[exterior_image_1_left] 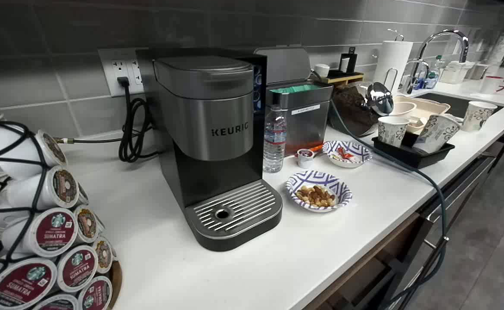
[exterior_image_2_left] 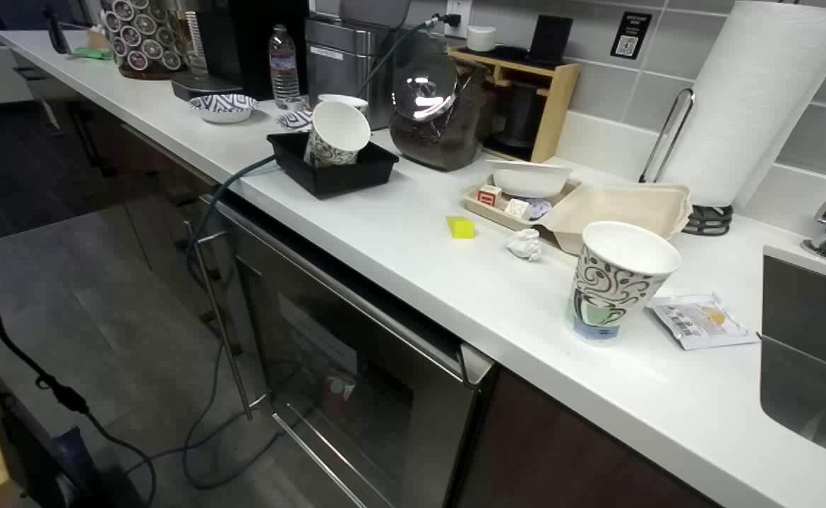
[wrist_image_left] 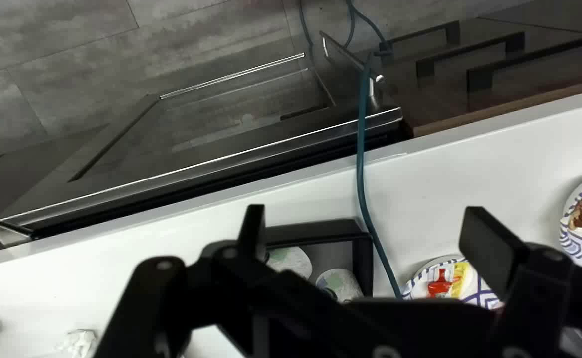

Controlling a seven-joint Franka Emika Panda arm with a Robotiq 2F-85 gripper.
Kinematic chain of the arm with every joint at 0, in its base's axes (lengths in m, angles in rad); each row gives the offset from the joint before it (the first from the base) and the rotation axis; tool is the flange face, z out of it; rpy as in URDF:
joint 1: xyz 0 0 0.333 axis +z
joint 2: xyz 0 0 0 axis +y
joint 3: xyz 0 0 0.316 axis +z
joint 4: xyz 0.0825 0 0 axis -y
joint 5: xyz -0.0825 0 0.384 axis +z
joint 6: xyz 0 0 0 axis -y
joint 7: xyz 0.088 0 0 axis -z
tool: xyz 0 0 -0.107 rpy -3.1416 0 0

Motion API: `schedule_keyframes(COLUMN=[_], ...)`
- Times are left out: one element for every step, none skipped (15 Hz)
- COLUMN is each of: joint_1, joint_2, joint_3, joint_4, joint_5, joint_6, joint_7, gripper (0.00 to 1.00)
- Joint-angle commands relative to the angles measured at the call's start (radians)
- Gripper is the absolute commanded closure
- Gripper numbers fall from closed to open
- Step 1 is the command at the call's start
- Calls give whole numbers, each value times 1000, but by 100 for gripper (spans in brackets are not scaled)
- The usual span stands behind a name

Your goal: Remove the right cup from the box

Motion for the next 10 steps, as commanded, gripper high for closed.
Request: schedule_keyframes(joint_1=[1,1,1,1,1,1,1,1,7,9], joint_2=[1,1,1,1,1,1,1,1,17,49], joint_3=[-1,-1,-1,-1,-1,-1,-1,-1,-6,-6], joint_4=[3,3,3,3,3,3,3,3,6,8], joint_5=[0,0,0,0,0,0,0,0,9,-1], joint_6=[-3,-3,-3,-3,-3,-3,-3,-3,14,64], joint_7=[0,0,0,0,0,0,0,0,-5,-12], gripper=[0,0,0,0,0,0,0,0,0,0])
